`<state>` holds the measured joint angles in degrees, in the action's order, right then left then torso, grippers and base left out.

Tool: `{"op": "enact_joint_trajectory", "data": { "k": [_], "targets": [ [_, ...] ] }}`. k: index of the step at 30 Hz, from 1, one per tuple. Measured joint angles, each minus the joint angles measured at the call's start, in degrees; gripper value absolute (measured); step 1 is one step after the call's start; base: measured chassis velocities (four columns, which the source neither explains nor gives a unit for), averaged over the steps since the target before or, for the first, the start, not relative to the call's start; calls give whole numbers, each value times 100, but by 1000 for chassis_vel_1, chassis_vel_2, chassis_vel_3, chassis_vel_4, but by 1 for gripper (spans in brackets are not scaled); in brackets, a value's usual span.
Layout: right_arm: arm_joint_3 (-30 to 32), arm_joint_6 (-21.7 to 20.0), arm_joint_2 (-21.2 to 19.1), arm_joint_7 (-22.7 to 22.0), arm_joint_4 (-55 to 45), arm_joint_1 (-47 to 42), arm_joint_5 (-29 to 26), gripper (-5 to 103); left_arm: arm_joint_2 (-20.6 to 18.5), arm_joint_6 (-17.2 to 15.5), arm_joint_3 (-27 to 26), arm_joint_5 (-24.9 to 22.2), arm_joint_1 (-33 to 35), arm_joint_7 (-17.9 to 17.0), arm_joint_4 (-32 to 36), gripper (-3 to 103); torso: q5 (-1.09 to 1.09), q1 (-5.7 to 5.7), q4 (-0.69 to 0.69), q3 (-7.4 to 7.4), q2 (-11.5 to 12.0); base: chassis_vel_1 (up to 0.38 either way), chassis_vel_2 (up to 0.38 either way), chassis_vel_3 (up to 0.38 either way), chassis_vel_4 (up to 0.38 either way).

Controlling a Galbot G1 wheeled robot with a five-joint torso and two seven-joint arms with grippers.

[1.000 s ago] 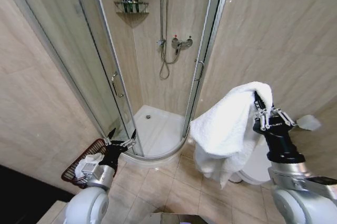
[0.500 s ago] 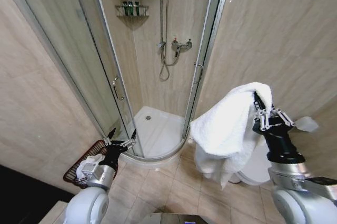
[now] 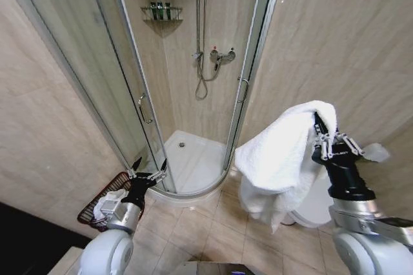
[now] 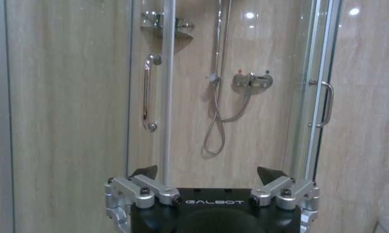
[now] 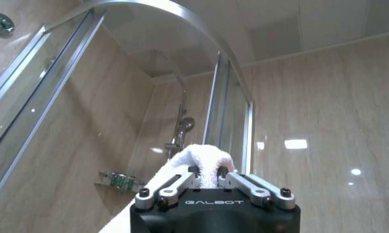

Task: Discard the used towel into the hamper.

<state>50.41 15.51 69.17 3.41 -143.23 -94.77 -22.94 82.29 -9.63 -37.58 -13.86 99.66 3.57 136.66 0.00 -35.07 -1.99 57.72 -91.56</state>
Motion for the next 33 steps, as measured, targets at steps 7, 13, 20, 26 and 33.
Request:
{"op": "enact_joint_trajectory", "data": {
  "k": [7,13,20,26,33],
  "targets": [
    [-3,0,1,0,0,2,10,8,0,0,0,0,0,0,0,100,0,8,0,-9,17,0,0,0,0],
    [-1,0,-2,-6,0,-8,-20,8,0,0,0,0,0,0,0,100,0,16,0,-18,35,12,14,13,18],
    [12,0,3,5,0,-15,-23,8,0,0,0,0,0,0,0,100,0,19,0,-23,44,65,64,60,62],
    [13,0,15,5,0,-23,-21,8,0,0,0,0,0,0,0,100,0,23,0,-26,49,101,94,96,94],
    [12,14,17,7,0,-30,-18,8,0,0,0,0,0,0,0,100,-1,24,-1,-28,54,120,114,114,117]
  ]
}}
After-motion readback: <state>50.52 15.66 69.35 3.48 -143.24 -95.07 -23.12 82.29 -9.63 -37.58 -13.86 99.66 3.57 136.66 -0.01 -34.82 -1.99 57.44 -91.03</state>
